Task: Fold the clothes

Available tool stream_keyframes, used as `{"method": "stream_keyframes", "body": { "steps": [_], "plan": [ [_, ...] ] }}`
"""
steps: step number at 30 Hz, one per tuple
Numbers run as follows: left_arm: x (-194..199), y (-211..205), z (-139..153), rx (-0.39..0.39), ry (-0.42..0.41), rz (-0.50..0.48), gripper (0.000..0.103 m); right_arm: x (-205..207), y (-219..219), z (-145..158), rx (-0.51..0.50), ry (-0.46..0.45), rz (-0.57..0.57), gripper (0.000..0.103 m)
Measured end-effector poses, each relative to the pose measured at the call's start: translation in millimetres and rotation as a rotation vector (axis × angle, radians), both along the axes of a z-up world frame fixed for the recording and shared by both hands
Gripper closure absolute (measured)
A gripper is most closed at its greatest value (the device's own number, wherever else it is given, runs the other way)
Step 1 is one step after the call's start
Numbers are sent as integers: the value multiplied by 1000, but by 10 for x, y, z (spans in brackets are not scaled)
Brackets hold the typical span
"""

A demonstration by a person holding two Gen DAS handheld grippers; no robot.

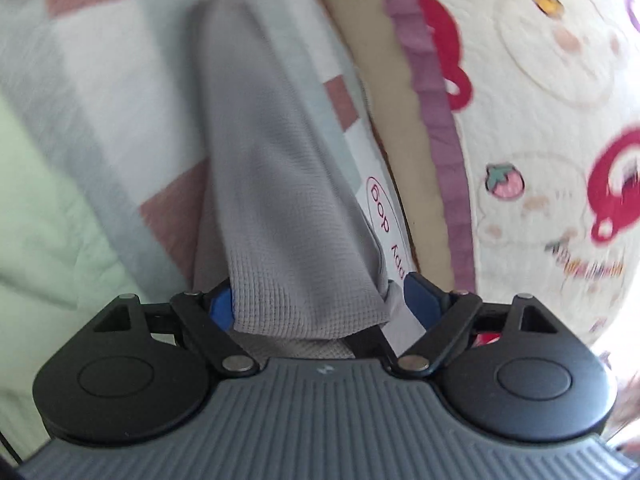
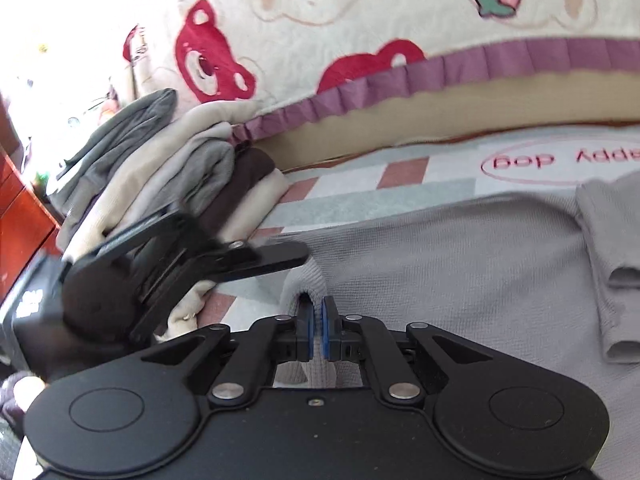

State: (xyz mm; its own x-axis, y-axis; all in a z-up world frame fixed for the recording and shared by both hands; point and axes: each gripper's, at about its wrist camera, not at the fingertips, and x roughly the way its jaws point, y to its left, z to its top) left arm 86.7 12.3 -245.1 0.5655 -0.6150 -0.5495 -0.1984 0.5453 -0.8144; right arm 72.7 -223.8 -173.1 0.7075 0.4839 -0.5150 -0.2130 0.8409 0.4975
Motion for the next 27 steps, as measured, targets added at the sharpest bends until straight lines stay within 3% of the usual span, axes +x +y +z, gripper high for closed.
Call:
{"method": "stream_keyframes", "body": {
  "steps": [2, 4, 5, 9, 11, 15, 19, 24, 27],
  "plan": [
    [8, -94, 110, 94, -70, -56, 28, -43, -13, 13, -12, -12, 14, 97],
    [15, -188, 221, 188, -140, -113, 60, -84, -15, 24, -50, -33, 25, 97],
    [20, -229, 258, 227, -166, -137, 65, -108, -12, 27, -77, -45, 30, 97],
    [33, -234, 175, 208, -145, -174, 82, -207, -39, -10, -140, -62, 56, 97],
    [12, -258, 196, 240, -163, -189, 84, -255, -69, -19, -147, -58, 91, 97],
    [-87, -375, 476, 384, -302, -212, 87, -391, -138, 94, -203, -73, 188, 93],
    [26, -531, 663, 385, -343, -274, 89, -587, -688, 411, -182, -148, 184, 93],
    [10, -1141, 1013, 359, -474, -401, 89, -659, -1632, 580, -266, -83, -10, 90],
    [-173, -1928, 1107, 326, -548, -550, 89, -722, -2185, 472, -150, -39, -160, 86]
  ]
}}
